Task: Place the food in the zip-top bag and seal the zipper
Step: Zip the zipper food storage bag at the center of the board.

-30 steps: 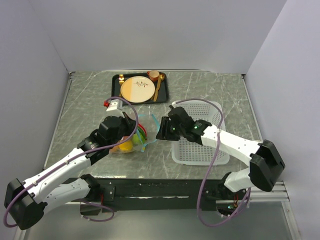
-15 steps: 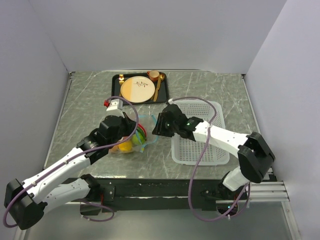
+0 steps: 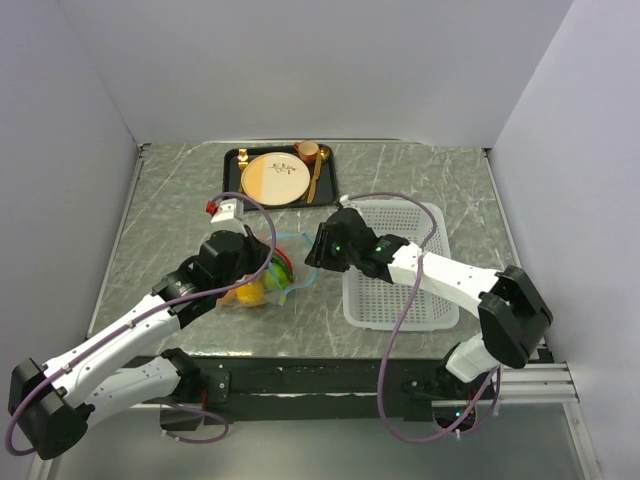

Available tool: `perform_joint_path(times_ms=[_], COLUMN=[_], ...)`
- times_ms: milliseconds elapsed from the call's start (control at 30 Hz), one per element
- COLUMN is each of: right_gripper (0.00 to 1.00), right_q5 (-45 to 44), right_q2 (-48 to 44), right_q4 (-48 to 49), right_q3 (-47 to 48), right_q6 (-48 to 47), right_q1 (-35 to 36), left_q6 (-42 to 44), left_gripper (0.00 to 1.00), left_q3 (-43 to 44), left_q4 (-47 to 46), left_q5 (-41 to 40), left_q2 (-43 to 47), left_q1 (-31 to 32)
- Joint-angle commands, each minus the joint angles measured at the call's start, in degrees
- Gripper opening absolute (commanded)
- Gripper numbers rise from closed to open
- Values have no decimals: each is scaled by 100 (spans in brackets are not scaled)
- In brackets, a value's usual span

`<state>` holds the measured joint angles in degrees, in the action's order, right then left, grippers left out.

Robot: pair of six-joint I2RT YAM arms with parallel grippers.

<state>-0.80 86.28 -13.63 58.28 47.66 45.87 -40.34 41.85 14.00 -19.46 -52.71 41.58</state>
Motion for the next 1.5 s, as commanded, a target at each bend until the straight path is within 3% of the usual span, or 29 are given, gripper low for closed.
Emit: perform_joint_path(times_ms=[0, 200, 467, 733, 833, 1233, 1467], right_gripper=[47, 47, 45, 10, 3, 0, 0], right_q5=[-193, -219, 211, 624, 712, 686, 914], right_q2=[-252, 99, 240, 275, 153, -313, -217], right_q4=[-17, -254, 255, 668, 904, 1345, 1582], right_q3=[157, 280, 122, 95, -9, -150, -72], right_q6=[-99, -353, -336, -415, -415, -328, -292], right_q1=[10, -34, -43, -78, -78, -245, -465], left_q6=[-123, -88, -185, -220, -220, 298, 421], left_gripper=[1, 1, 1, 1, 1, 1, 4], left_q3=[298, 403, 351, 333, 298, 755, 930], left_q4=[103, 208, 261, 86, -55, -319, -363], left_q5=[-207, -338, -436, -163, -5, 1479, 1902], left_q2=[6, 129, 270, -108, -222, -1311, -1698], left_q1=[-1, -1, -1, -1, -10, 8, 34])
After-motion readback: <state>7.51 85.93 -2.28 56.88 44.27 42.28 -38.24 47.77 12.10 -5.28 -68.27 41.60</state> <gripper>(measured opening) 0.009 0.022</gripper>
